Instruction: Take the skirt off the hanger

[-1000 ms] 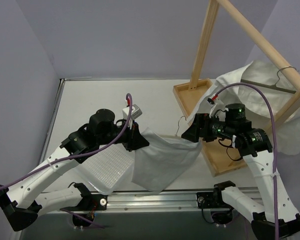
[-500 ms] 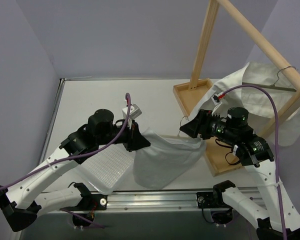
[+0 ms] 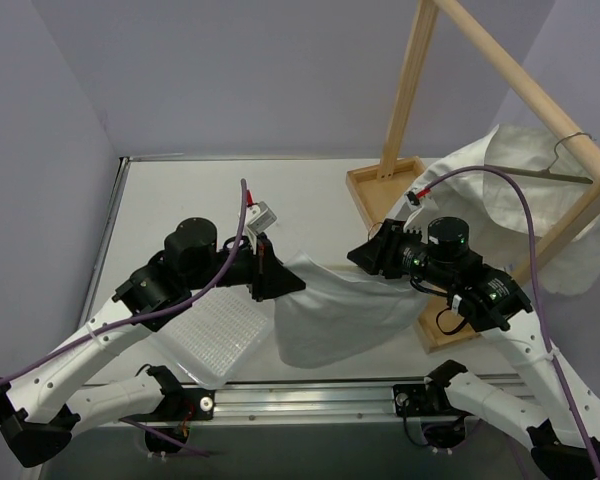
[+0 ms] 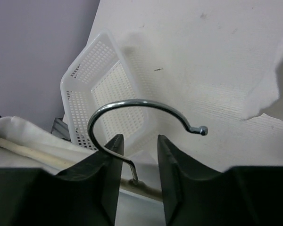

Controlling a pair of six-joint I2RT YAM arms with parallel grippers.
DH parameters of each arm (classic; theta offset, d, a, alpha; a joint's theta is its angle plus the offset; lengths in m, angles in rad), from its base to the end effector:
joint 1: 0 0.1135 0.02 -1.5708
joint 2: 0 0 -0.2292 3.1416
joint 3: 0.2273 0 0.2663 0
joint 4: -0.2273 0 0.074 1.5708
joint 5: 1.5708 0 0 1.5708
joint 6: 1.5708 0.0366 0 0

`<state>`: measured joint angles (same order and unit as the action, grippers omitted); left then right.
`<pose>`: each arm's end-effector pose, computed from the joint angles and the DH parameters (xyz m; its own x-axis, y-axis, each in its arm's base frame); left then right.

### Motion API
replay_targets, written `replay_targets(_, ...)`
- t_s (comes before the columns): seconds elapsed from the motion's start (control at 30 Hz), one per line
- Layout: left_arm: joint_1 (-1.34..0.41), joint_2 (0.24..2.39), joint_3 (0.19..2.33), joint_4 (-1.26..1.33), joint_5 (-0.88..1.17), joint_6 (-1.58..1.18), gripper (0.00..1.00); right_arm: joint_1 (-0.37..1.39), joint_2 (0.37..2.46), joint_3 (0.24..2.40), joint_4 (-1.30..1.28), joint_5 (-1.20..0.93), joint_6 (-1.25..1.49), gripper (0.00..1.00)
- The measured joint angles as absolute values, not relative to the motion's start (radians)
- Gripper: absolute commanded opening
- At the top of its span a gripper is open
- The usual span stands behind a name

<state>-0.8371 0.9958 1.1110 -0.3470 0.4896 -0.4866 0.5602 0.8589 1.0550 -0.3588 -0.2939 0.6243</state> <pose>0.1544 -0.1969 0.3709 -0.5858 0.0334 -0.8098 0.7784 0.3017 -0.5506 0.1813 0.1262 0.3788 -0.5502 0.3153 -0.7732 -0.5289 0.5849 0.6149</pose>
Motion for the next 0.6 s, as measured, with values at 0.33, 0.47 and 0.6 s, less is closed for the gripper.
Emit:
replay_targets(0.33,-0.836,0.993,1.111,-0.355,0.490,-0.497,0.22,0.683,0.862,1.040,-0.356,-0.077,0.666,0.00)
replay_targets(0.47,-0.837,0.989,1.111,-0.339,0.490,-0.490,0.44,0.695,0.839,1.041,-0.380,-0.032,0.692,0.00)
replay_targets(0.6,-0.837,0.956,1.095,-0.337,0.490,-0.485,0.54,0.694,0.840,1.042,-0.395,0.003,0.715,0.00)
